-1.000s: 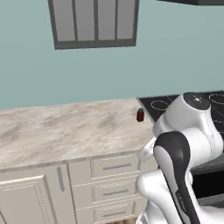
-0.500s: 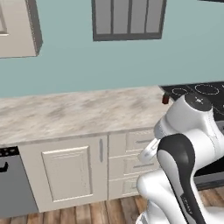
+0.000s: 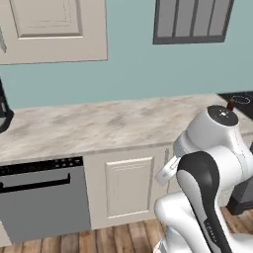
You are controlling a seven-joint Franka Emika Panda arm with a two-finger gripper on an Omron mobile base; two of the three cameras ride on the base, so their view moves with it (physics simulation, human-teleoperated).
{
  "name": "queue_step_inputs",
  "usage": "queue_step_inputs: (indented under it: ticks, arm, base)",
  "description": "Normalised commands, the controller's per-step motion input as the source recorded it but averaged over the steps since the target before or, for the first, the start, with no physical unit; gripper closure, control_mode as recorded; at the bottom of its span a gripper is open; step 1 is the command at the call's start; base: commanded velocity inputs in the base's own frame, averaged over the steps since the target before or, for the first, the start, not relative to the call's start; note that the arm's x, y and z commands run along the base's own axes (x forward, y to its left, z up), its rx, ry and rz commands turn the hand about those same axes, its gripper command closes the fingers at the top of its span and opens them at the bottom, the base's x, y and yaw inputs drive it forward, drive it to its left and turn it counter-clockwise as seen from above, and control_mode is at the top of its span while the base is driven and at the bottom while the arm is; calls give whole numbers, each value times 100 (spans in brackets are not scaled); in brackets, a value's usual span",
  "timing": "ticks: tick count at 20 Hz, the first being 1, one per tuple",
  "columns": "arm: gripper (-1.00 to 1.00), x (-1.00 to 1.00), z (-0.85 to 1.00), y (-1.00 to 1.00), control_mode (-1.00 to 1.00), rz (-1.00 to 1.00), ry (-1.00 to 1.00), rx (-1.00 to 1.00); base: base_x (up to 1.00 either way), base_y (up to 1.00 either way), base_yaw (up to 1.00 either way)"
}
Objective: Collect the paprika, ketchup, and shaker from the cabinet and place them next to the stove.
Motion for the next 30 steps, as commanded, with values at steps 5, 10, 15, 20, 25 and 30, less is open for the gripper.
queue_step_inputs:
  ticks: [5,10,15,20,25,30]
  arm:
    - [-100,0,0,0,100,0,0,0]
    - [-100,0,0,0,100,0,0,0]
    - [-100,0,0,0,100,0,0,0]
    - [-100,0,0,0,100,0,0,0]
    - [-100,0,0,0,100,0,0,0]
    - [-100,0,0,0,100,0,0,0]
  base:
    - [-17,100,-1]
    - [-15,100,-1]
    - [-7,100,-2]
    - [-3,100,-1]
    - [0,100,-3]
    - [13,100,-5]
